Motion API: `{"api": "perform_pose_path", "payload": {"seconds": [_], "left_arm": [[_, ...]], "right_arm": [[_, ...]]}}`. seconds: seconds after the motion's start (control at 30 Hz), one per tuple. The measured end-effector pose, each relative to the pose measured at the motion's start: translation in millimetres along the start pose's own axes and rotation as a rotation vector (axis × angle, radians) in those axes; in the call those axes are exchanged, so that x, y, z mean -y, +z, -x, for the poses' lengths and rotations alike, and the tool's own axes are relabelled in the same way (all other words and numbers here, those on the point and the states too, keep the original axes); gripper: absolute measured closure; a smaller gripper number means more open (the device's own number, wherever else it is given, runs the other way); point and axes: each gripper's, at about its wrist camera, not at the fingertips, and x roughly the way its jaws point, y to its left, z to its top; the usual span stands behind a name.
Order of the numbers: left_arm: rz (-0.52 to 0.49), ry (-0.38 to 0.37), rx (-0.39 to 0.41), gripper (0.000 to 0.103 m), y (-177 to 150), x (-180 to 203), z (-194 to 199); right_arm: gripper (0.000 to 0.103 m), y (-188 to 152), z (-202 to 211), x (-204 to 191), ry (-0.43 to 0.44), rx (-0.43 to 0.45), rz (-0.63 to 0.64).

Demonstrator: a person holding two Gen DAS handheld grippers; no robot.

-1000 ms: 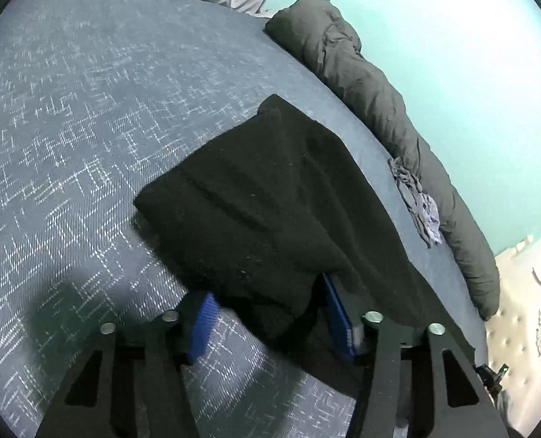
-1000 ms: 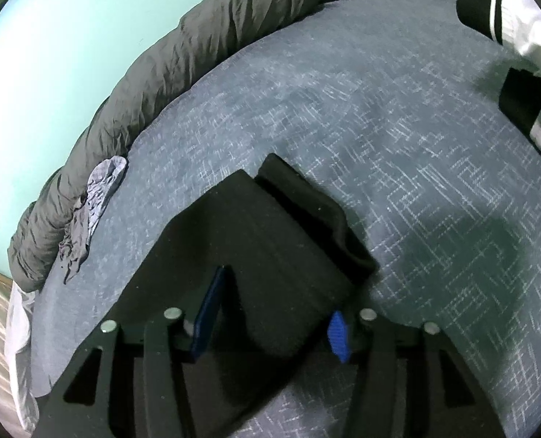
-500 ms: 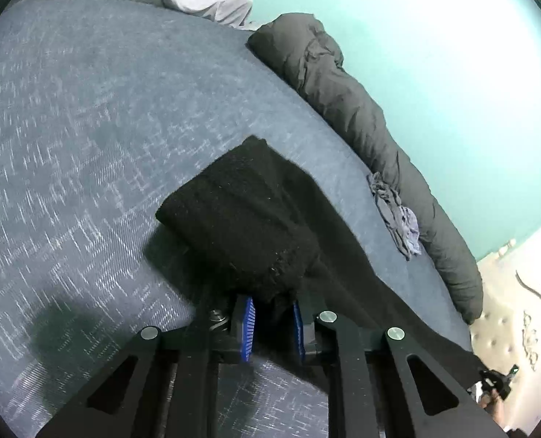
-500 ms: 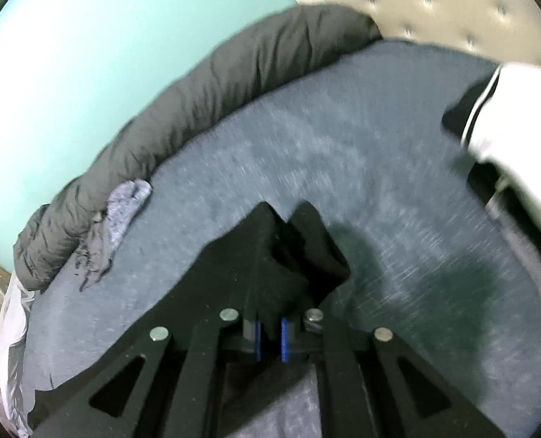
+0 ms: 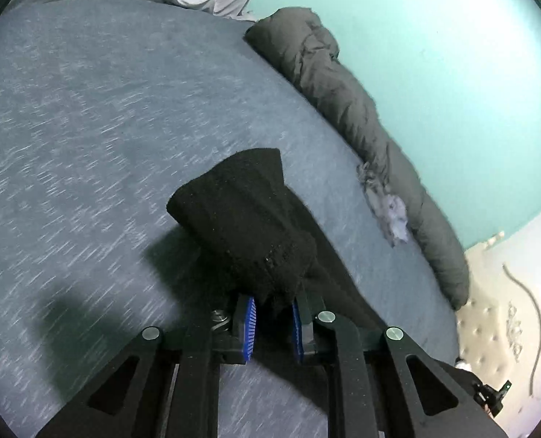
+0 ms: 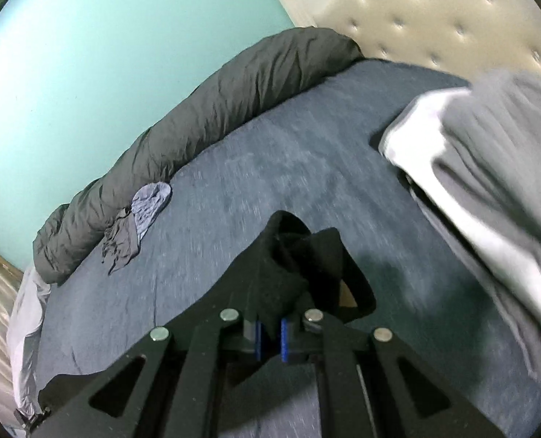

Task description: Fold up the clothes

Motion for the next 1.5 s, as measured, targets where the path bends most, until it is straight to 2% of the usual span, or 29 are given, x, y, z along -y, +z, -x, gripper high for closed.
{"api": "perform_pose_path", "payload": {"seconds": [0.13,0.2,0.3,0.43,0.5,0.57,0.6,0.63,0.8,1.0,1.17,1.37,1.4,1.47,1.5], "left_arm": [[-0.011,0.066,-0.055,0.084,-22.3,-15.6,-3.9],[-0.025,0.097,-0.055,0.08,-30.3,-17.9,-2.3],[-0.063,0.144,-0.026,0.077,-35.3,-9.4,9.2],[-0.086,0.173,0.073,0.076,-45.1,9.1,37.9],[-0.082,0.168,0.122,0.076,-51.7,18.8,48.4],[-0.116,0.156,0.136,0.076,-58.0,32.8,49.9],[-0.143,0.151,0.139,0.076,-61.3,39.2,50.1],[-0.169,0.146,0.143,0.076,-64.6,45.5,50.2],[-0.218,0.138,0.104,0.076,-74.0,57.0,32.1],[-0.268,0.123,0.037,0.076,-85.9,72.3,3.9],[-0.323,0.125,0.01,0.076,-94.5,85.5,-10.7],[-0.368,0.132,-0.004,0.076,-99.6,94.9,-19.2],[-0.369,0.132,-0.005,0.076,-100.0,95.2,-19.7],[-0.371,0.132,-0.007,0.076,-100.6,95.9,-20.6],[-0.372,0.132,-0.009,0.076,-101.0,96.2,-21.1]], "right_arm": [[0.096,-48.2,-11.7,30.1,-0.023,-0.085,-0.032],[0.095,-67.0,-19.5,46.9,-0.05,-0.13,-0.056],[0.091,-84.6,-29.5,74.2,-0.028,-0.183,-0.134],[0.073,-94.1,-25.1,90.0,-0.029,-0.183,-0.151],[0.071,-98.1,-24.0,95.0,-0.023,-0.192,-0.154],[0.065,-98.3,-21.6,101.4,-0.033,-0.185,-0.155],[0.053,-97.7,-19.8,104.3,-0.05,-0.176,-0.152],[0.05,-96.1,-16.1,108.1,-0.067,-0.16,-0.153],[0.049,-82.2,-3.3,109.0,-0.049,-0.083,-0.076],[0.047,-65.0,-41.0,101.3,-0.05,-0.188,-0.031],[0.047,-55.5,-63.9,94.4,-0.044,-0.189,-0.008],[0.047,-58.3,-82.6,82.0,-0.076,-0.226,0.1],[0.047,-59.8,-84.0,81.3,-0.083,-0.225,0.113],[0.056,-61.9,-84.9,83.7,-0.088,-0.217,0.113],[0.064,-63.1,-81.7,85.9,-0.089,-0.208,0.116]]}}
